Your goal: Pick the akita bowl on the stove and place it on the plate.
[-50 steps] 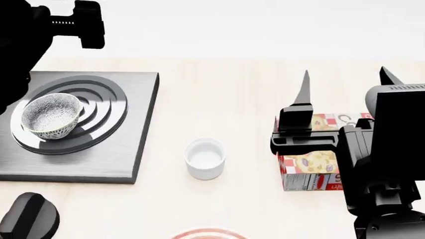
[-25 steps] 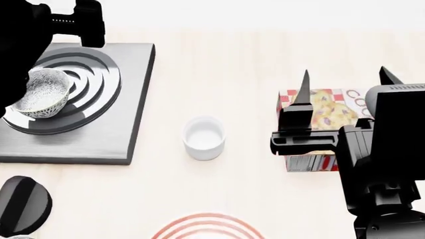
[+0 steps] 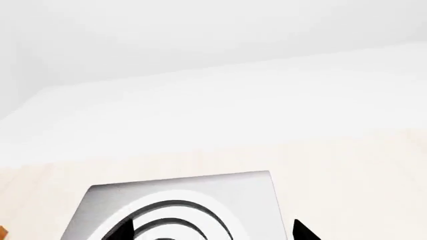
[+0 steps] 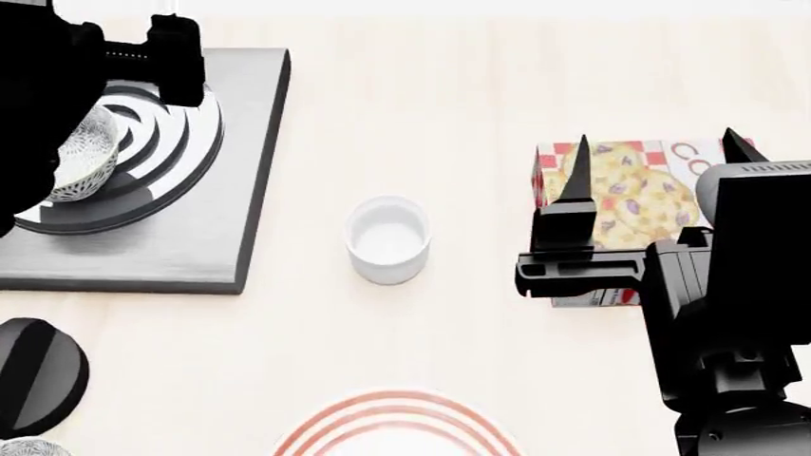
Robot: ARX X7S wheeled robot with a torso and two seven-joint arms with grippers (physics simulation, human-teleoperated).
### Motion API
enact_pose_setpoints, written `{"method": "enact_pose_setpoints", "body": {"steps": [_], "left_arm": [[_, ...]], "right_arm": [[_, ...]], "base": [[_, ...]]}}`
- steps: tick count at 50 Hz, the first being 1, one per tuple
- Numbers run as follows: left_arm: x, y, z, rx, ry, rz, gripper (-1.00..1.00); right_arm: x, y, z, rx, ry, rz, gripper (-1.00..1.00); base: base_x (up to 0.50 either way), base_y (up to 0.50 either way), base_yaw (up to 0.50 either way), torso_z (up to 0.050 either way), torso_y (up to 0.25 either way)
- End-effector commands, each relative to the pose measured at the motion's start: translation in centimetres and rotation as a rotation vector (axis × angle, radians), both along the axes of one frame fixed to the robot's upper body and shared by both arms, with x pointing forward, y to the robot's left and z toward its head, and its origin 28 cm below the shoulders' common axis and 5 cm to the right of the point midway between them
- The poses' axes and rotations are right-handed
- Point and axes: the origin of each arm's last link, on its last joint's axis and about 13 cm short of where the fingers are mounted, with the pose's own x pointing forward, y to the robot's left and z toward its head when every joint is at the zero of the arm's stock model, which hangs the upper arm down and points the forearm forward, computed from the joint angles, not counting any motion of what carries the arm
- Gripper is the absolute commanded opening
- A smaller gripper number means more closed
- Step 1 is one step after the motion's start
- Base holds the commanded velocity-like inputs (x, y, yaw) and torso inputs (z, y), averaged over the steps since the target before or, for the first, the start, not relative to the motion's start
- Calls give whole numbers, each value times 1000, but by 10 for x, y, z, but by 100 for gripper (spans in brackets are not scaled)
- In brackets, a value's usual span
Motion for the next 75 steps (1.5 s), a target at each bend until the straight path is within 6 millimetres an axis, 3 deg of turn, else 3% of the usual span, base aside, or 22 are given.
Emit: {"method": "enact_pose_setpoints", "body": {"steps": [1,12,36,75], "left_arm": [[-1,-1,-6,65,68,23,100],[-3,1,-17,186,145,80,100],[-3,5,-41,229,208,116,100],[-5,15,-58,279,268,160,100]], "right_arm": [[0,0,0,0,0,0,100],[0,0,0,0,-1,0,100],[0,0,1,0,-1,2,100],[0,0,0,-1,0,2,100]], "base": [[0,0,0,0,0],[0,0,0,0,0],[0,0,0,0,0],[0,0,0,0,0]]}}
